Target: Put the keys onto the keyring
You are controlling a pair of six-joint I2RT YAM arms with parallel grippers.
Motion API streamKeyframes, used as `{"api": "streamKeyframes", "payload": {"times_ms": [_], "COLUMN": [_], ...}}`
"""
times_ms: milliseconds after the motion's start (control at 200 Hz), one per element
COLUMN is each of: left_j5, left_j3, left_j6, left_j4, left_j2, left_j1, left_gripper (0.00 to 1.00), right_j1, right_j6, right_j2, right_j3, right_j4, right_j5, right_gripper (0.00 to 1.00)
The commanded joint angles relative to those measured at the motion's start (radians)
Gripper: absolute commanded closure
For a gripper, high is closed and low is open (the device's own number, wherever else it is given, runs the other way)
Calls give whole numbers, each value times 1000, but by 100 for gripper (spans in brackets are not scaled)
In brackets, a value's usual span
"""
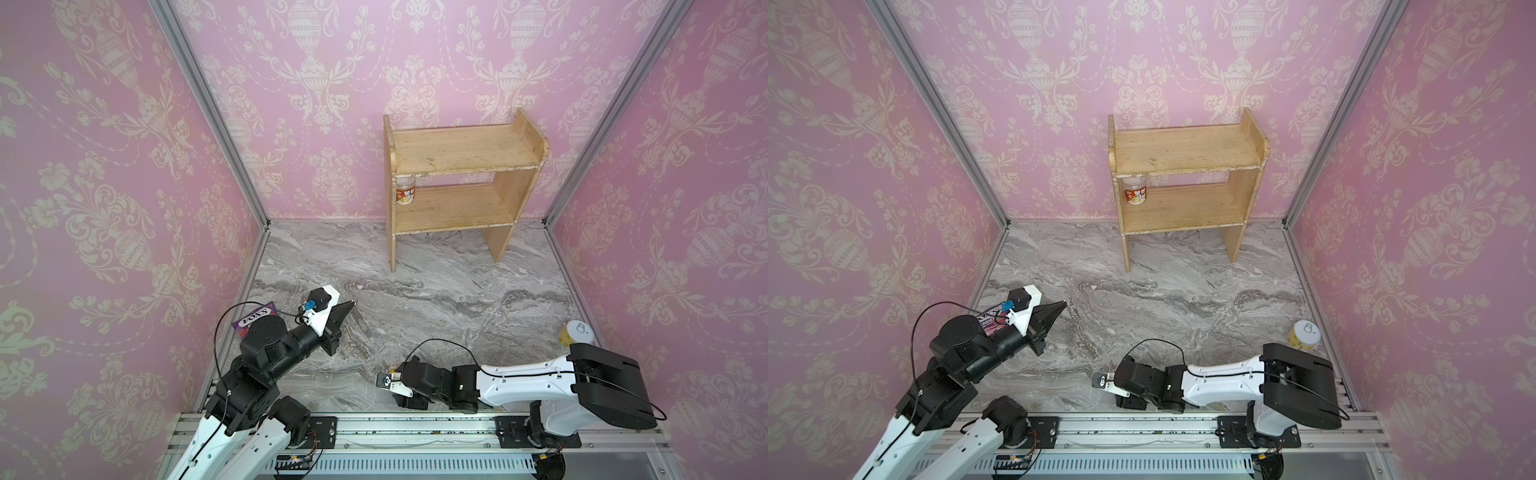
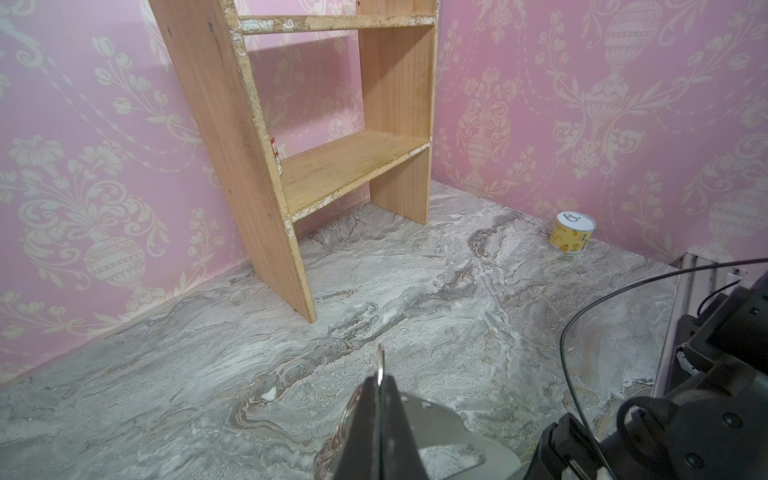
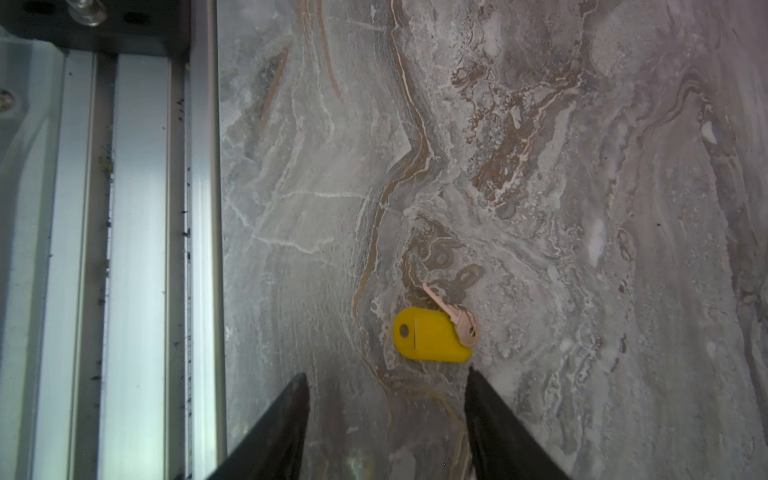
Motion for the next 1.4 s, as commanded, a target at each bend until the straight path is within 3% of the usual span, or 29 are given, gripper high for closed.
{"api": "streamKeyframes", "payload": {"times_ms": [0, 340, 665, 966, 1131, 1266, 1396], "left_j5": [-18, -23, -14, -10, -5, 6, 26], "left_j3": [41, 47, 59, 68, 78, 94, 94], "left_j6": [3, 1, 9, 9, 13, 22, 28], "left_j4": [-5, 1, 3, -8, -11, -11, 2], "left_j2": [1, 5, 15, 7, 8, 26, 48], "left_j1": [7, 7, 7, 7, 7, 7, 7], "left_gripper": [100, 100, 100, 100, 100, 100, 100], "right_j1": [17, 20, 19, 15, -4, -70, -169], "right_j6": [-94, -181, -220, -253, -206, -78, 51], "right_j2": [38, 145, 170, 215, 177, 46, -86], "right_j3": [4, 15, 3, -8, 17, 30, 62], "right_j4": [32, 151, 139, 244, 197, 64, -123], "right_j5": [36, 133, 166, 216, 222, 114, -125], "right_gripper": [41, 45, 59, 84, 100, 100, 100]}}
